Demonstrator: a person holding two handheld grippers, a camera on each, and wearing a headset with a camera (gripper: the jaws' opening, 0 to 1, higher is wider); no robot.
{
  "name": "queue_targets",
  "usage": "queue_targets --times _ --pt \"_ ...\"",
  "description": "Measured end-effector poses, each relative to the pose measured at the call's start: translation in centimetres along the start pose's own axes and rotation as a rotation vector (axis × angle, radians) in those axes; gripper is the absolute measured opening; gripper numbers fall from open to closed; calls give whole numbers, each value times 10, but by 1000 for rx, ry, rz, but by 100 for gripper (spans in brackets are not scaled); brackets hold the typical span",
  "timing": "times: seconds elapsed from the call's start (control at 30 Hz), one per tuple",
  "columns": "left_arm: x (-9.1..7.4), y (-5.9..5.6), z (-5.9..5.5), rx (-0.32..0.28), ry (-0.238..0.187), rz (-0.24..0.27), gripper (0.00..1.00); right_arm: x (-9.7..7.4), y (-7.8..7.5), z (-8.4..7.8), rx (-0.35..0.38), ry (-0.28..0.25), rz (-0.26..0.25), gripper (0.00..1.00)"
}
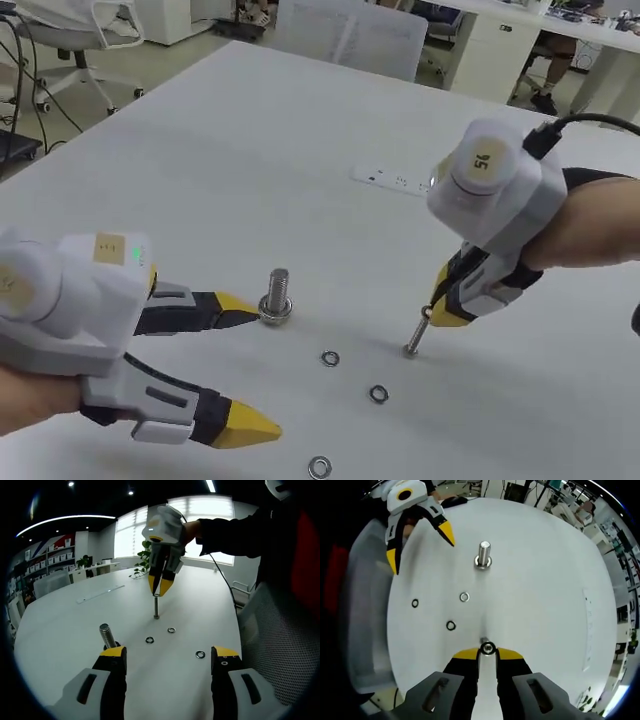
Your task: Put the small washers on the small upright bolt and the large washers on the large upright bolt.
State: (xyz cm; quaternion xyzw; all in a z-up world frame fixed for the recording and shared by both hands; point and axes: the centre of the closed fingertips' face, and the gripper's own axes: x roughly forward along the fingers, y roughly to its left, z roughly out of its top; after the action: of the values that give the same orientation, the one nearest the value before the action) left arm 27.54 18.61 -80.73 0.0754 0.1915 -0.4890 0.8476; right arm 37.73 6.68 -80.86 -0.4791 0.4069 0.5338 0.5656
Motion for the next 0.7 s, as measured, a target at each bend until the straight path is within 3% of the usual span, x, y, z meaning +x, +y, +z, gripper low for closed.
queue_targets --times 0.7 --pt "2 1 -3 -11 8 0 69 17 0 -4 6 11 21 13"
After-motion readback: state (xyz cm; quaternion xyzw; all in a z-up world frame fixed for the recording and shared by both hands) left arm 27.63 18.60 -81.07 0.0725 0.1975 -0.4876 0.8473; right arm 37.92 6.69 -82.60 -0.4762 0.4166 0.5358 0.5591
